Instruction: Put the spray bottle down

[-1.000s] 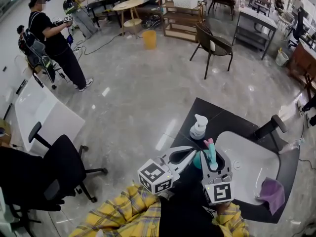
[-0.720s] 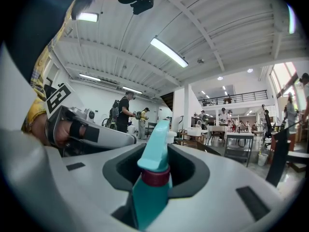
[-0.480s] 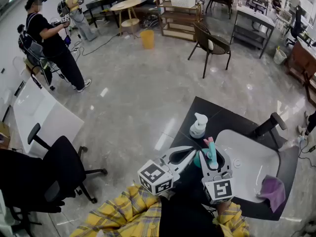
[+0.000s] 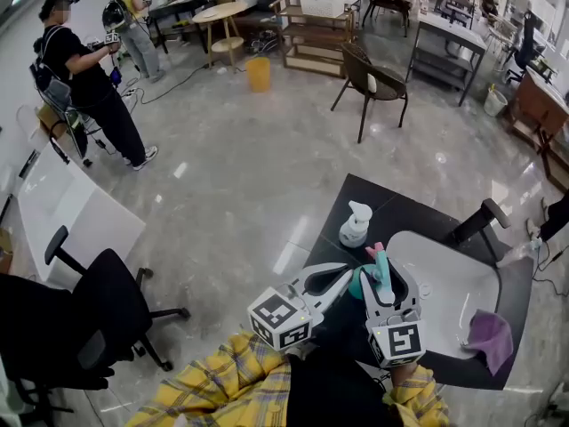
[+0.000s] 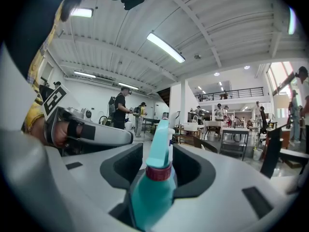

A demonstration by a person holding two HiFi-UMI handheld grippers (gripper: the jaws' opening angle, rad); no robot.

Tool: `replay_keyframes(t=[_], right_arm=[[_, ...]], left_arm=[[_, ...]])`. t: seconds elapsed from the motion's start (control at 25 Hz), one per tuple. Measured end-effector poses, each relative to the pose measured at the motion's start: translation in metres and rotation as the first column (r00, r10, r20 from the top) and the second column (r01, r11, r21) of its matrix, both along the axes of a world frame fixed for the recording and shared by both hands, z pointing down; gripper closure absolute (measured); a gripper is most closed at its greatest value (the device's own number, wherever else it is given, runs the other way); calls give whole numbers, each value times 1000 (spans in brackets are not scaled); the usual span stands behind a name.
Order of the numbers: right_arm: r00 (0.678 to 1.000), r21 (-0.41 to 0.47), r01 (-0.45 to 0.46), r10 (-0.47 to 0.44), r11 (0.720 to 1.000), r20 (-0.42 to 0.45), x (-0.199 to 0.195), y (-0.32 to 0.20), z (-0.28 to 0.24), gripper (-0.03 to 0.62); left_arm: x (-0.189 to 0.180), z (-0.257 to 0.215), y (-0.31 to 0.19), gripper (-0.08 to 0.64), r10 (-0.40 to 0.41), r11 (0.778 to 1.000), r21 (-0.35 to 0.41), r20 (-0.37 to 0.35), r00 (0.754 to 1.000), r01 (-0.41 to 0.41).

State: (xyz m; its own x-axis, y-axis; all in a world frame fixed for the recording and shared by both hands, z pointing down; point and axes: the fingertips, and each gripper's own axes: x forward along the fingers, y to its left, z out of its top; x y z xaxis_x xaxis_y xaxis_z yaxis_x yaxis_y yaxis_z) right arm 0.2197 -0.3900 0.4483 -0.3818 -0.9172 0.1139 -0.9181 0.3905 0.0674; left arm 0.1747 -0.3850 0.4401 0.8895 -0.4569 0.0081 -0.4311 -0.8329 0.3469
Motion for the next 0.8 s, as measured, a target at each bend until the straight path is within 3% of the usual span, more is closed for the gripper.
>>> replay_keyframes(t=[0.8], right_arm=[[984, -9, -177, 177, 984, 16, 11, 47, -6, 419]], left_arm=[[-14, -5, 33, 555, 94, 996, -6, -36, 995, -94]])
